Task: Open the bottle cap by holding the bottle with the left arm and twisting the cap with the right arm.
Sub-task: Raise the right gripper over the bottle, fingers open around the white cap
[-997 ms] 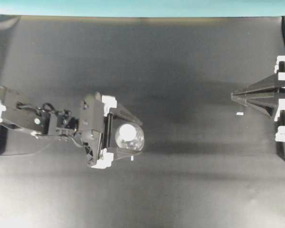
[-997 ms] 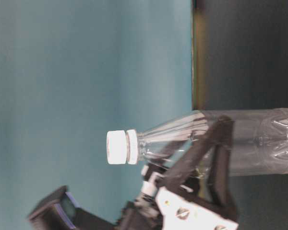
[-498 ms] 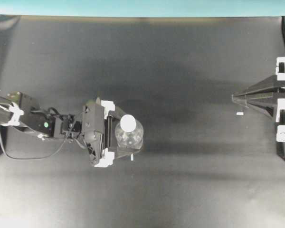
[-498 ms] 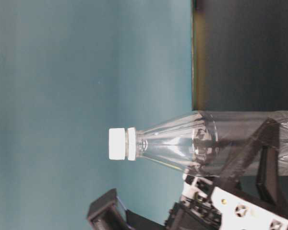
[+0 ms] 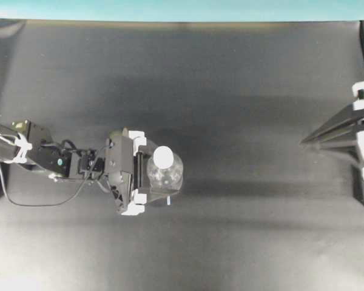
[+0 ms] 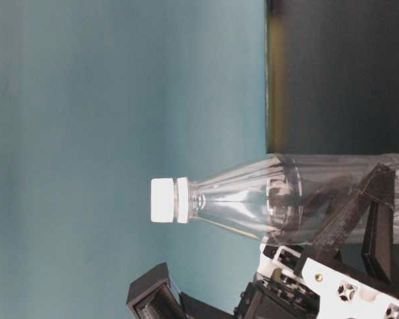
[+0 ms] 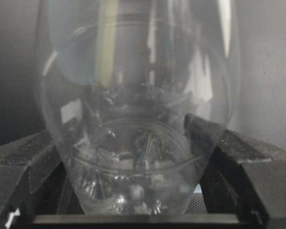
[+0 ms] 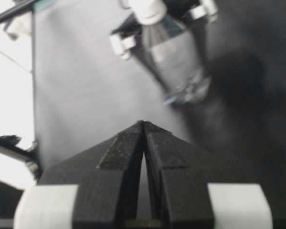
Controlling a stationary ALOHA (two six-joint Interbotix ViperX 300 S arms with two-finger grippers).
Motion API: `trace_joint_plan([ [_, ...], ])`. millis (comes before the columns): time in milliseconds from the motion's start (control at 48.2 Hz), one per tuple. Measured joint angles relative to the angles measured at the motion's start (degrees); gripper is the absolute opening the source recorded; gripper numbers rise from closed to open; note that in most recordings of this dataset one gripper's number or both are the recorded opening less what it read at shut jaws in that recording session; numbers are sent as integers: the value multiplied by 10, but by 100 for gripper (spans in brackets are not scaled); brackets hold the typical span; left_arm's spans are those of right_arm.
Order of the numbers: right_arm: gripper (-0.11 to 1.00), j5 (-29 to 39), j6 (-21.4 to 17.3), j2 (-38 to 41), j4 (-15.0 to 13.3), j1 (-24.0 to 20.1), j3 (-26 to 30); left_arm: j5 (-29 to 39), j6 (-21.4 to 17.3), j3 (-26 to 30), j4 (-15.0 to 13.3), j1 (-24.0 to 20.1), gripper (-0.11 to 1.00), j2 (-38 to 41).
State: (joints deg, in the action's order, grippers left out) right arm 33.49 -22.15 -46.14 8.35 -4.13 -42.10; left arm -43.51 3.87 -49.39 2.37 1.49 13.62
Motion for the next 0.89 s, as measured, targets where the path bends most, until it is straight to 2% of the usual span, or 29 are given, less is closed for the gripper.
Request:
trace_joint_plan([
  [145,0,107,-24,91,6,11,103,-9,-4,-4,0,1,81,0],
  [332,0,231,-27,208,9,11,216,-27,-4,-4,0,1,81,-1],
  [540,4,323,-25,317,8,14,312,-31,-4,0,0,2,81,1],
  [602,13,337,-19,343,7,18,332,-32,-4,1,-1,2,81,1],
  [810,69,359,-6,402,7,32,411,-34,-4,2,0,2,81,2],
  [893,84,380,-22,432,4,35,451,-39,-4,2,0,1,81,2],
])
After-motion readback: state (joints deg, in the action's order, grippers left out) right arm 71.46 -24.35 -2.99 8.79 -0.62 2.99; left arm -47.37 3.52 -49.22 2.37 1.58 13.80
